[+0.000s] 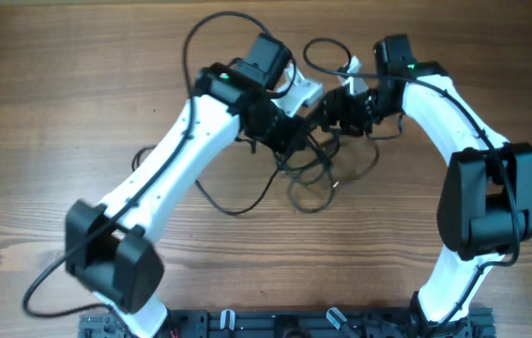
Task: Untangle cables
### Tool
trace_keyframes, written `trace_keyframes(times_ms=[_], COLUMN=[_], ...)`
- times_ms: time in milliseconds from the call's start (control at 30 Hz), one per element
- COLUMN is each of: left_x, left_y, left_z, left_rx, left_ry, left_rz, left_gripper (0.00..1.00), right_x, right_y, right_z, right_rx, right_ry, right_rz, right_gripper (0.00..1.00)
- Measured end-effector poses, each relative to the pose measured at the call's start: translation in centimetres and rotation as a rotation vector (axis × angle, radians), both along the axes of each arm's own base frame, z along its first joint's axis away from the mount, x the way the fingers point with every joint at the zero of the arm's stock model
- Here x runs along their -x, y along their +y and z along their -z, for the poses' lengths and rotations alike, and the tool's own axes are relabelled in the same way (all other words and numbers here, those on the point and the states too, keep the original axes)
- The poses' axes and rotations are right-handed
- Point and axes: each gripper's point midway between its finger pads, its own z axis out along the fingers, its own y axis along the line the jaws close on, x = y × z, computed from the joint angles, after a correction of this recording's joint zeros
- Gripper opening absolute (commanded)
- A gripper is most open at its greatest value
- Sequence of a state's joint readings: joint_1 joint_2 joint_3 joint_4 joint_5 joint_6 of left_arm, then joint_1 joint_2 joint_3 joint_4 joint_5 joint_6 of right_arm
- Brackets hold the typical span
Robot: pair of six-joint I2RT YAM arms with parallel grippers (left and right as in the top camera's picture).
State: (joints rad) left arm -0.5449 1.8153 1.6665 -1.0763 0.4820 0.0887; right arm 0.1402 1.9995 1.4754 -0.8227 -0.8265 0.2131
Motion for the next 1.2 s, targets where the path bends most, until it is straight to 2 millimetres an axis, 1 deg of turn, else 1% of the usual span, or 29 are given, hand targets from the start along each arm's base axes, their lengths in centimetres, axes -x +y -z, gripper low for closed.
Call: trace_keyframes(times_ms=[33,100,200,300,367,467,567,833,933,967,1033,1100,1133,1167,1200], left_x=[-0.1,-0.1,-0.2,-0.4,-0.7,-1.2,-1.6,-1.1,-1.7,-2.2,-3.6,-5.0,-5.3,-5.8,-5.9], left_y=[0.2,0.4,0.5,0.9,1.3,2.1,2.7,2.3,2.9,3.4,5.6,9.4,10.5,13.1,15.4], left_z=[-0.7,-1.3,-2.3,-3.4,-3.8,-4.9,-6.0,-7.4,-8.2,-8.8,-10.5,-12.4,-13.1,-14.1,-15.3], left_rx=[0.019,0.057,0.150,0.234,0.267,0.347,0.422,0.507,0.531,0.537,0.538,0.479,0.459,0.410,0.371], left_ry=[0.001,0.025,0.088,0.134,0.151,0.185,0.212,0.249,0.242,0.227,0.168,0.073,0.038,-0.032,-0.097], left_rz=[-0.014,-0.031,-0.045,-0.057,-0.066,-0.083,-0.093,-0.063,-0.081,-0.096,-0.160,-0.299,-0.341,-0.439,-0.526], left_gripper=[0.04,0.04,0.04,0.04,0.04,0.04,0.04,0.04,0.04,0.04,0.04,0.04,0.04,0.04,0.04], right_x=[-0.6,-1.6,-2.8,-2.3,-1.5,-1.0,-1.1,-1.5,-1.6,-1.8,-2.1,-2.3,-2.4,-2.5,-2.5], right_y=[0.3,0.5,-0.2,-0.7,-0.7,-0.8,-1.2,-1.7,-1.7,-1.8,-2.1,-2.5,-2.6,-2.7,-2.8], right_z=[-1.1,-2.8,-5.6,-7.8,-8.6,-8.3,-7.8,-7.2,-6.9,-6.7,-6.2,-5.7,-5.6,-5.5,-5.4], right_rx=[-0.029,-0.064,-0.089,-0.090,-0.085,-0.069,-0.023,0.031,0.036,0.045,0.070,0.098,0.104,0.114,0.119], right_ry=[-0.032,-0.084,-0.159,-0.224,-0.277,-0.325,-0.386,-0.426,-0.417,-0.414,-0.393,-0.363,-0.358,-0.351,-0.345], right_rz=[-0.011,-0.022,-0.016,-0.044,-0.104,-0.168,-0.213,-0.238,-0.234,-0.226,-0.203,-0.174,-0.166,-0.153,-0.146], right_gripper=[0.66,0.70,0.71,0.72,0.73,0.75,0.75,0.75,0.75,0.75,0.75,0.75,0.75,0.75,0.75])
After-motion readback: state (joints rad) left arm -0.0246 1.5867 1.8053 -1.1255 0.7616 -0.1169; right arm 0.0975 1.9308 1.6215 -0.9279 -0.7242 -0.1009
